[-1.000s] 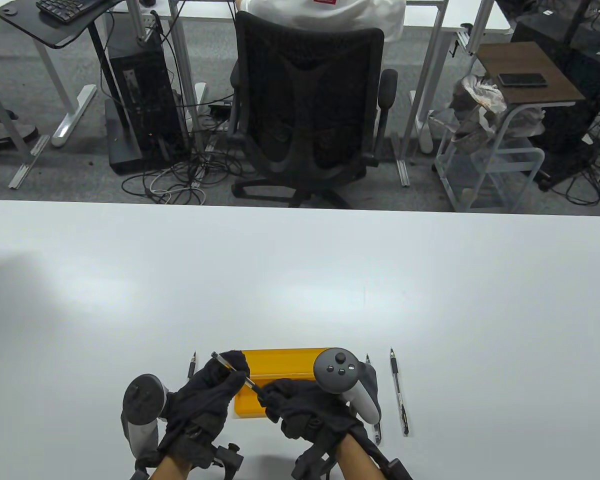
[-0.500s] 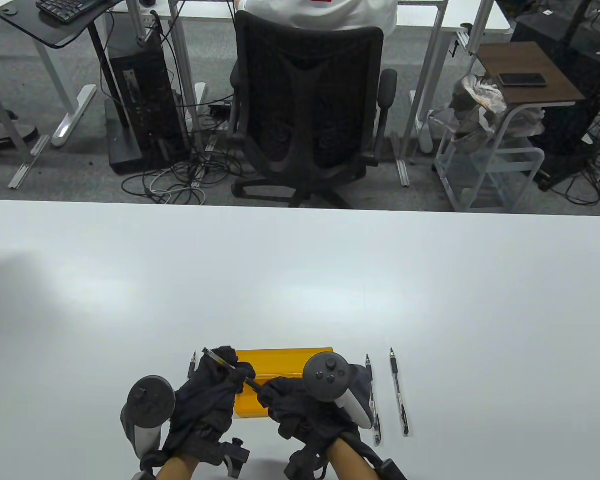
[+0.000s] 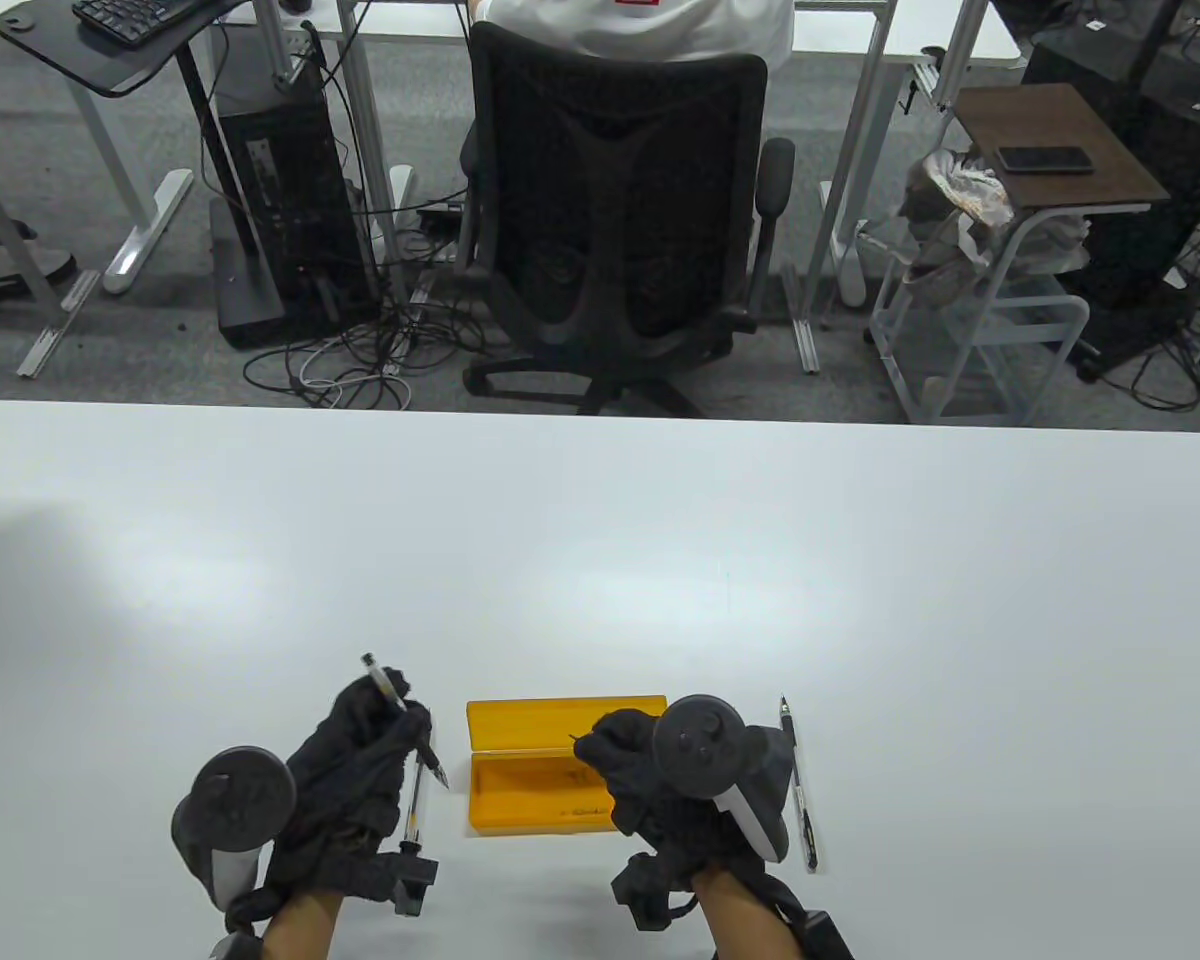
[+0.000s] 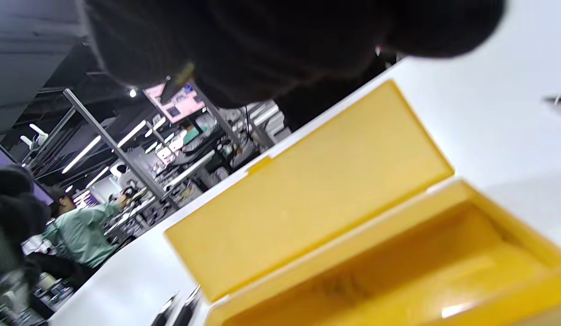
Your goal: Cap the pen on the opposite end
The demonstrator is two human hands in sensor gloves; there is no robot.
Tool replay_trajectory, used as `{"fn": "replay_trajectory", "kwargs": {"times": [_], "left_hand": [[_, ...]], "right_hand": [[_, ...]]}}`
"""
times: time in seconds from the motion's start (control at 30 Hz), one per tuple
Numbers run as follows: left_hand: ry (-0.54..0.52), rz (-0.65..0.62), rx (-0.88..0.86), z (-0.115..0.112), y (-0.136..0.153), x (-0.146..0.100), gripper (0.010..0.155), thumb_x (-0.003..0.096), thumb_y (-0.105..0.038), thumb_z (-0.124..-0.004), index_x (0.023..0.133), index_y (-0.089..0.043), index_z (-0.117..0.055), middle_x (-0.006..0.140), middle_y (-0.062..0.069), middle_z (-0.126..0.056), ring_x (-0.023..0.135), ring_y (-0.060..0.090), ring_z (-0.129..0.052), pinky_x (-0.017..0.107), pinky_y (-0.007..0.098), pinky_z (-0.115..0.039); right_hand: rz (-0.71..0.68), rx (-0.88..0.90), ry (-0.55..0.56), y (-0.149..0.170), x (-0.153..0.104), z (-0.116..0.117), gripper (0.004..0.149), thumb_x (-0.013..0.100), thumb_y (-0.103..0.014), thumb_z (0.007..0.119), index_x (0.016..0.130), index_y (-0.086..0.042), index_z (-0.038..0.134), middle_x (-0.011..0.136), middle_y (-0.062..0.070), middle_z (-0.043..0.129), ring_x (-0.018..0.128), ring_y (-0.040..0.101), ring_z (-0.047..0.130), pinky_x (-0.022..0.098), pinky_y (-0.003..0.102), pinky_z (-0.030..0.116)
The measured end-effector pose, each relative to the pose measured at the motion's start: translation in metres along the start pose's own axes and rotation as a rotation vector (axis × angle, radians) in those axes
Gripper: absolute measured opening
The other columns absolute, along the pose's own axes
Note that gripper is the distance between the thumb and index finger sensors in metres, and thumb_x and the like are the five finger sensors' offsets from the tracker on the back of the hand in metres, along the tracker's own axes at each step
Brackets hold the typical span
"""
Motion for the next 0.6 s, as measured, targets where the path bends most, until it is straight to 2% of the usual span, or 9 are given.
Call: {"fn": "replay_trajectory", "kwargs": {"times": [0.1, 0.2, 0.33, 0.47, 0.6], "left_hand": [[0.095, -0.165, 0.231, -0.020, -0.028, -0.004, 0.053, 0.0491, -0.032, -0.092, 0.095, -0.009, -0.080, 0.075, 0.013, -0.099, 0.064, 0.033, -0.087, 0.067, 0.062, -0.058], [0.149, -0.343, 0.524, -0.031, -0.053, -0.012, 0.049, 0.0508, -0.030, -0.085, 0.096, -0.012, -0.081, 0.079, 0.012, -0.096, 0.070, 0.033, -0.084, 0.068, 0.063, -0.055], [0.163, -0.399, 0.566, -0.038, -0.067, -0.017, 0.047, 0.0516, -0.028, -0.080, 0.097, -0.014, -0.081, 0.081, 0.013, -0.093, 0.073, 0.036, -0.080, 0.069, 0.064, -0.052], [0.180, -0.416, 0.620, -0.044, -0.068, -0.018, 0.047, 0.0516, -0.028, -0.080, 0.097, -0.014, -0.081, 0.081, 0.013, -0.094, 0.073, 0.036, -0.080, 0.069, 0.065, -0.052], [0.190, -0.412, 0.604, -0.046, -0.069, -0.018, 0.047, 0.0517, -0.028, -0.080, 0.097, -0.014, -0.081, 0.081, 0.013, -0.093, 0.074, 0.036, -0.080, 0.069, 0.065, -0.052]], "right_hand": [[-0.010, -0.038, 0.022, 0.000, -0.005, -0.007, 0.046, 0.041, -0.036, 0.076, 0.082, -0.019, 0.089, 0.054, 0.005, 0.098, 0.030, 0.013, 0.097, 0.032, 0.038, 0.085], [-0.045, 0.077, -0.024, -0.001, -0.005, -0.007, 0.046, 0.042, -0.030, 0.074, 0.086, -0.022, 0.085, 0.065, 0.007, 0.095, 0.038, 0.014, 0.097, 0.037, 0.040, 0.084], [-0.088, 0.056, -0.040, -0.006, -0.006, -0.001, 0.046, 0.043, -0.029, 0.072, 0.087, -0.023, 0.084, 0.067, 0.006, 0.094, 0.039, 0.014, 0.097, 0.038, 0.040, 0.084], [-0.144, 0.024, -0.053, -0.017, -0.009, 0.005, 0.046, 0.043, -0.029, 0.071, 0.087, -0.023, 0.084, 0.067, 0.006, 0.094, 0.039, 0.013, 0.097, 0.037, 0.039, 0.084], [-0.167, -0.024, -0.055, -0.023, -0.011, 0.009, 0.046, 0.043, -0.029, 0.071, 0.087, -0.024, 0.084, 0.068, 0.006, 0.094, 0.039, 0.013, 0.097, 0.037, 0.039, 0.085]]}}
Point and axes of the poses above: the tracker on the back of each hand, its own y axis roughly to the little-finger side, its own x axis roughly from the wrist to the fingertips, z = x × y, the point moved 5 cm from there along x, roughly from the wrist to the fingertips
